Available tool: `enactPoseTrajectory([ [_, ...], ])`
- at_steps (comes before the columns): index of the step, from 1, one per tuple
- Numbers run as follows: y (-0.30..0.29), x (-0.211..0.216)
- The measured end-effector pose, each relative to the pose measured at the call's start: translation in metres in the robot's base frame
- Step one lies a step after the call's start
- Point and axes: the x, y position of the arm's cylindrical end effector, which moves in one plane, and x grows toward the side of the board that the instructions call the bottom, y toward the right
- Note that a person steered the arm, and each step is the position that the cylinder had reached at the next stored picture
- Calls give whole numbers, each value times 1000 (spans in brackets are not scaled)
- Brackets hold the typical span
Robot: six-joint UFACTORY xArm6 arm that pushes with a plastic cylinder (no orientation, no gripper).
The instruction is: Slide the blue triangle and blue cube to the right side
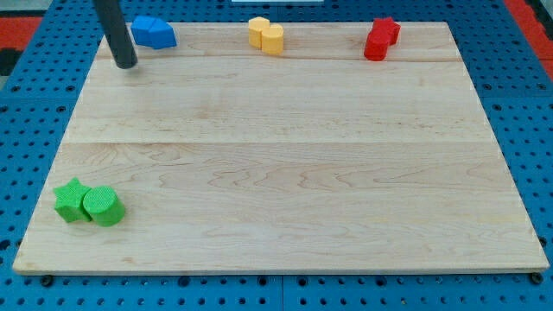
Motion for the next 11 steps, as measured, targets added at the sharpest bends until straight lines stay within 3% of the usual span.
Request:
enactPoseTrajectory([
  [1,-50,-9],
  [5,-53,-17],
  [6,-43,-46],
  [9,47,-65],
  [11,53,-73],
])
